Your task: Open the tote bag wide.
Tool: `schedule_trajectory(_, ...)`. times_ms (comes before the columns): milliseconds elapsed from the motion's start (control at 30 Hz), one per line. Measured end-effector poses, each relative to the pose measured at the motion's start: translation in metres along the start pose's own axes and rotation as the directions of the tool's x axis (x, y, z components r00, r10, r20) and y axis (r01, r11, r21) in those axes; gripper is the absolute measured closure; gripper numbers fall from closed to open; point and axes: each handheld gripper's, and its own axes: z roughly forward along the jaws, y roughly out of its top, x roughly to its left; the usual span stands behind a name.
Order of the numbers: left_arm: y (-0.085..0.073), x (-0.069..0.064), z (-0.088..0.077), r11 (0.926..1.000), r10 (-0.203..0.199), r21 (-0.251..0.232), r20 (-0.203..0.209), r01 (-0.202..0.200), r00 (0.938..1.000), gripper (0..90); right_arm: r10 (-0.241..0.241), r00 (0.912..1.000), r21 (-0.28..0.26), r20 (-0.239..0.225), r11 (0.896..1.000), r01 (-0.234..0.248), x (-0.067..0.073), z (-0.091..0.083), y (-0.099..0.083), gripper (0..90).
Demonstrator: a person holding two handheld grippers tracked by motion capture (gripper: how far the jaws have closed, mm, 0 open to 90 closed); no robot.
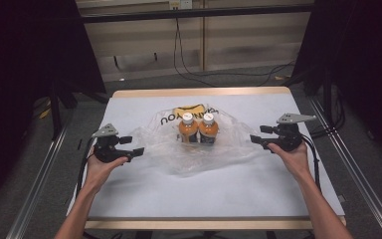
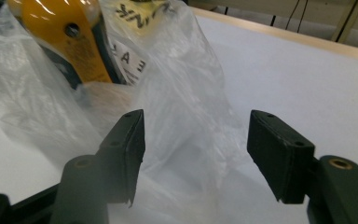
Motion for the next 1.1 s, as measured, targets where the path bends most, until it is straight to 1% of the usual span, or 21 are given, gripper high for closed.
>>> schedule_trajectory(67, 0.002, -0.001, -0.009, 0.9999, -0.001, -0.015, 0.014, 0.001, 0.9999, 23.6, -0.008, 0.9999, -0.008, -0.015, 1.000, 0.008, 0.004, -0.002, 0.004, 36.4)
schedule_trajectory(200, 0.007, -0.005, -0.028, 0.9968, 0.015, -0.078, -0.015, -0.016, 0.9998, 30.8, -0.037, 0.9987, -0.021, -0.034, 0.999, 0.036, 0.015, -0.001, 0.012, 38.4)
schedule_trajectory(267, 0.012, -0.008, -0.033, 0.9939, 0.040, -0.101, -0.029, -0.042, 0.9988, 39.5, -0.049, 0.9971, -0.027, -0.058, 0.999, 0.048, 0.022, 0.001, 0.017, 41.2)
schedule_trajectory(300, 0.017, -0.011, -0.034, 0.9930, 0.062, -0.099, -0.026, -0.064, 0.9977, 45.2, -0.061, 0.9962, -0.025, -0.062, 0.998, 0.060, 0.025, 0.003, 0.019, 43.2)
schedule_trajectory(333, 0.021, -0.013, -0.031, 0.9922, 0.084, -0.091, -0.019, -0.085, 0.9963, 50.9, -0.078, 0.9941, -0.020, -0.075, 0.997, 0.076, 0.029, 0.005, 0.022, 48.2)
schedule_trajectory(400, 0.031, -0.019, -0.020, 0.9905, 0.125, -0.058, 0.009, -0.124, 0.9921, 60.7, -0.095, 0.9902, -0.014, -0.102, 0.995, 0.094, 0.037, 0.010, 0.027, 56.3)
schedule_trajectory(433, 0.036, -0.022, -0.011, 0.9872, 0.155, -0.041, 0.024, -0.154, 0.9876, 65.4, -0.108, 0.9880, -0.003, -0.111, 0.994, 0.108, 0.039, 0.014, 0.029, 61.2)
schedule_trajectory(500, 0.046, -0.029, 0.008, 0.9817, 0.191, -0.004, 0.049, -0.191, 0.9805, 73.6, -0.128, 0.9819, 0.013, -0.139, 0.991, 0.131, 0.044, 0.022, 0.034, 69.7)
schedule_trajectory(567, 0.053, -0.034, 0.031, 0.9802, 0.192, 0.034, 0.076, -0.195, 0.9784, 78.0, -0.154, 0.9754, 0.035, -0.158, 0.986, 0.162, 0.048, 0.032, 0.040, 76.8)
schedule_trajectory(600, 0.057, -0.035, 0.041, 0.9742, 0.210, 0.067, 0.079, -0.215, 0.9745, 79.8, -0.163, 0.9709, 0.059, -0.175, 0.983, 0.176, 0.050, 0.037, 0.042, 80.7)
schedule_trajectory(633, 0.059, -0.036, 0.048, 0.9716, 0.214, 0.082, 0.094, -0.222, 0.9722, 80.6, -0.181, 0.9695, 0.081, -0.165, 0.977, 0.197, 0.051, 0.042, 0.045, 83.0)
schedule_trajectory(667, 0.063, -0.039, 0.059, 0.9661, 0.224, 0.107, 0.103, -0.235, 0.9691, 81.8, -0.185, 0.9694, 0.097, -0.162, 0.975, 0.202, 0.051, 0.045, 0.047, 86.0)
schedule_trajectory(700, 0.066, -0.041, 0.067, 0.9622, 0.226, 0.131, 0.104, -0.239, 0.9685, 83.1, -0.190, 0.9656, 0.120, -0.178, 0.970, 0.213, 0.049, 0.051, 0.050, 88.7)
schedule_trajectory(767, 0.071, -0.043, 0.079, 0.9490, 0.249, 0.170, 0.114, -0.265, 0.9619, 83.1, -0.191, 0.9651, 0.145, -0.179, 0.965, 0.218, 0.044, 0.059, 0.052, 90.0)
schedule_trajectory(800, 0.072, -0.044, 0.086, 0.9481, 0.248, 0.175, 0.116, -0.265, 0.9619, 83.9, -0.194, 0.9624, 0.161, -0.191, 0.961, 0.225, 0.043, 0.064, 0.052, 90.0)
schedule_trajectory(833, 0.074, -0.045, 0.091, 0.9394, 0.261, 0.198, 0.114, -0.279, 0.9586, 84.0, -0.198, 0.9624, 0.180, -0.186, 0.956, 0.232, 0.043, 0.068, 0.053, 90.0)
schedule_trajectory(900, 0.077, -0.044, 0.100, 0.9287, 0.272, 0.229, 0.114, -0.292, 0.9556, 84.0, -0.214, 0.9581, 0.209, -0.191, 0.945, 0.252, 0.043, 0.075, 0.054, 90.0)
schedule_trajectory(933, 0.077, -0.043, 0.102, 0.9290, 0.269, 0.231, 0.114, -0.289, 0.9564, 84.1, -0.212, 0.9585, 0.213, -0.190, 0.944, 0.251, 0.044, 0.079, 0.054, 90.0)
schedule_trajectory(967, 0.078, -0.041, 0.105, 0.9340, 0.255, 0.225, 0.124, -0.277, 0.9590, 84.6, -0.210, 0.9591, 0.221, -0.189, 0.943, 0.250, 0.044, 0.081, 0.055, 90.0)
schedule_trajectory(1000, 0.078, -0.041, 0.108, 0.9335, 0.251, 0.228, 0.136, -0.277, 0.9583, 85.5, -0.216, 0.9582, 0.239, -0.188, 0.936, 0.258, 0.044, 0.085, 0.056, 90.0)
schedule_trajectory(1100, 0.076, -0.042, 0.118, 0.9180, 0.259, 0.264, 0.166, -0.296, 0.9516, 85.6, -0.215, 0.9571, 0.264, -0.195, 0.928, 0.262, 0.044, 0.098, 0.058, 90.0)
